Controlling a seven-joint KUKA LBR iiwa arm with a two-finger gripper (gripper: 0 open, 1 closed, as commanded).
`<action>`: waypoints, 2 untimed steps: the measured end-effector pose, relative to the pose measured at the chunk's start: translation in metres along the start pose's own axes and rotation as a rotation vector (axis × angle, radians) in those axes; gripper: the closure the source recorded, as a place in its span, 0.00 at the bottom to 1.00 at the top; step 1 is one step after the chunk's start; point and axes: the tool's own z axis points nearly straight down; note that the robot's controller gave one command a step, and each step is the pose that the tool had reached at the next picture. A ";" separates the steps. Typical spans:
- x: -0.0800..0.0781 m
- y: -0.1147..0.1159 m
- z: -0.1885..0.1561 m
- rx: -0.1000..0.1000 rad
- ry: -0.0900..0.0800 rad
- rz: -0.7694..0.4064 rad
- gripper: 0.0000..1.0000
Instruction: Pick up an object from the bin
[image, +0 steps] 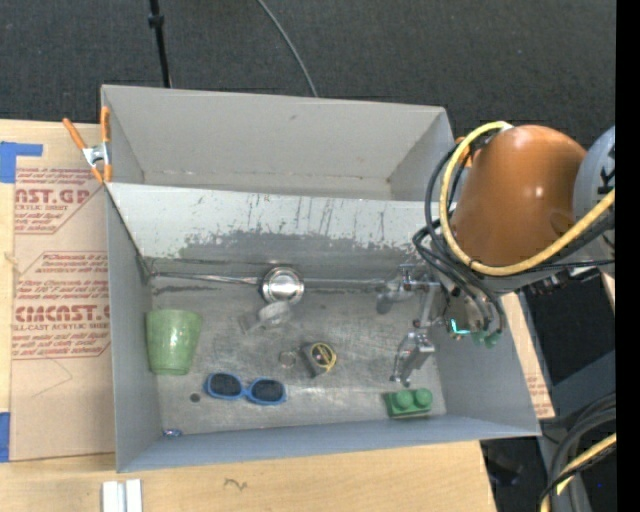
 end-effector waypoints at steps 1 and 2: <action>0.010 -0.072 0.102 0.000 -0.001 -0.234 0.00; -0.001 -0.086 0.171 0.007 -0.030 -0.462 0.00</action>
Offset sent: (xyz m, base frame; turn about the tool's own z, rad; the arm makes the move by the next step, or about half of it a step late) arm -0.0086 -0.0708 -0.0983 -0.2362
